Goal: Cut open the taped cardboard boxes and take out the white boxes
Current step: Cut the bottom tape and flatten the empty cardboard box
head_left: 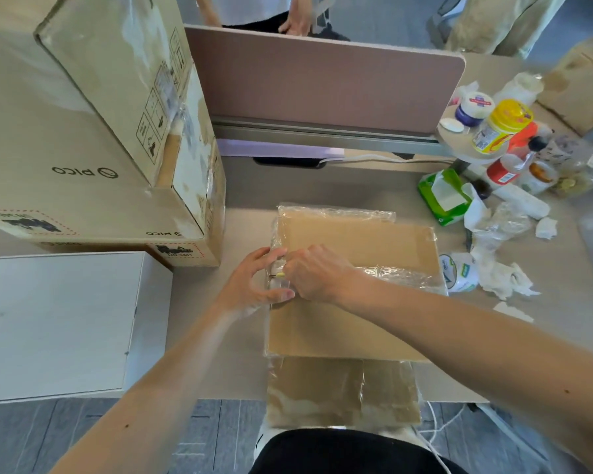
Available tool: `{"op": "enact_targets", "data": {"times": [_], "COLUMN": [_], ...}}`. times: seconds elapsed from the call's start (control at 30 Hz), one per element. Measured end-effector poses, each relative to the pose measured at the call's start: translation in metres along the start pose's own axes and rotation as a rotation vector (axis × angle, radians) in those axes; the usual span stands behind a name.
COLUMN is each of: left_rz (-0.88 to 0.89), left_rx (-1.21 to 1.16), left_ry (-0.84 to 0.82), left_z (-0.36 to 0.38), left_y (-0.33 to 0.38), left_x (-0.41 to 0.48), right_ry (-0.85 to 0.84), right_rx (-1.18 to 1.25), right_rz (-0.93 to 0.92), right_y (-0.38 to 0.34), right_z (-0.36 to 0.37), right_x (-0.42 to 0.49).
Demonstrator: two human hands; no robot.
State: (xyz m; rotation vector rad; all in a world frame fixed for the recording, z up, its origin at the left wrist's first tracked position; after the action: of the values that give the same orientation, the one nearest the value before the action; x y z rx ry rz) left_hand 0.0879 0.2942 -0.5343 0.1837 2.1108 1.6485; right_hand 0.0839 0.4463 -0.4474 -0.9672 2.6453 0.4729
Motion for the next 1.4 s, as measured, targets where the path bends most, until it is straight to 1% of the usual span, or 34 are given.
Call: {"op": "enact_targets", "data": {"times": [0.17, 0.3, 0.4, 0.53, 0.7, 0.8, 0.87, 0.93, 1.0, 1.03, 1.1, 1.17, 1.2, 1.3, 1.4], "left_rz": [0.007, -0.004, -0.012, -0.010, -0.022, -0.047, -0.083, -0.076, 0.039, 0.094, 0.111, 0.067, 0.032, -0.047, -0.070], "left_rx": [0.015, -0.009, -0.020, 0.002, 0.061, 0.101, 0.162, 0.340, 0.614, 0.693, 0.738, 0.781, 0.830, 0.971, 1.017], "left_ry": [0.006, 0.014, 0.028, 0.027, 0.003, 0.005, 0.033, 0.105, 0.173, 0.163, 0.041, -0.104, -0.150, -0.177, -0.191], "left_z": [0.001, 0.002, 0.002, 0.002, 0.002, 0.001, 0.000, 0.005, 0.025, 0.044, 0.090, 0.133, 0.149, 0.162, 0.161], "left_y": [-0.002, -0.001, -0.001, 0.004, 0.004, 0.004, 0.010, 0.019, 0.038, 0.051, 0.074, 0.084, 0.083, 0.072, 0.069], "left_x": [0.000, -0.003, -0.003, -0.004, -0.004, -0.003, -0.003, -0.002, 0.002, 0.005, 0.014, 0.024, 0.028, 0.034, 0.038], "right_ry": [-0.036, -0.079, -0.079, -0.071, -0.171, -0.185, -0.154, -0.118, -0.099, -0.093, -0.088, -0.094, -0.098, -0.105, -0.106], "right_rx": [-0.021, -0.032, -0.035, -0.071, -0.095, -0.100, -0.074, -0.027, -0.007, -0.008, -0.014, -0.019, -0.014, 0.014, -0.028], "right_rz": [-0.009, 0.025, 0.043, 0.057, 0.105, 0.138, 0.155, 0.156, 0.156, 0.154, 0.162, 0.166, 0.168, 0.158, 0.177], "right_y": [0.002, 0.014, 0.026, 0.046, 0.080, 0.097, 0.100, 0.100, 0.099, 0.099, 0.100, 0.100, 0.100, 0.099, 0.110], "right_z": [-0.008, 0.007, 0.021, 0.031, 0.050, 0.063, 0.069, 0.072, 0.075, 0.076, 0.077, 0.076, 0.076, 0.079, 0.080], "right_x": [-0.008, -0.022, -0.038, -0.062, -0.108, -0.130, -0.135, -0.136, -0.136, -0.136, -0.137, -0.137, -0.137, -0.139, -0.153]}}
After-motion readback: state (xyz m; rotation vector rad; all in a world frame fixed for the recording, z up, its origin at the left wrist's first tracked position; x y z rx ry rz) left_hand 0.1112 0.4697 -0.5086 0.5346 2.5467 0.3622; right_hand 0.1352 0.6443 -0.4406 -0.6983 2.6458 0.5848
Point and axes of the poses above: each hand's wrist, its own x-axis towards the middle knuckle, its own z-axis out of the palm, y = z × x, the point moved 2 cm from there along x, towards the middle knuckle, and after that the axes turned 11 degrees about -x, right-handed, at the moved point
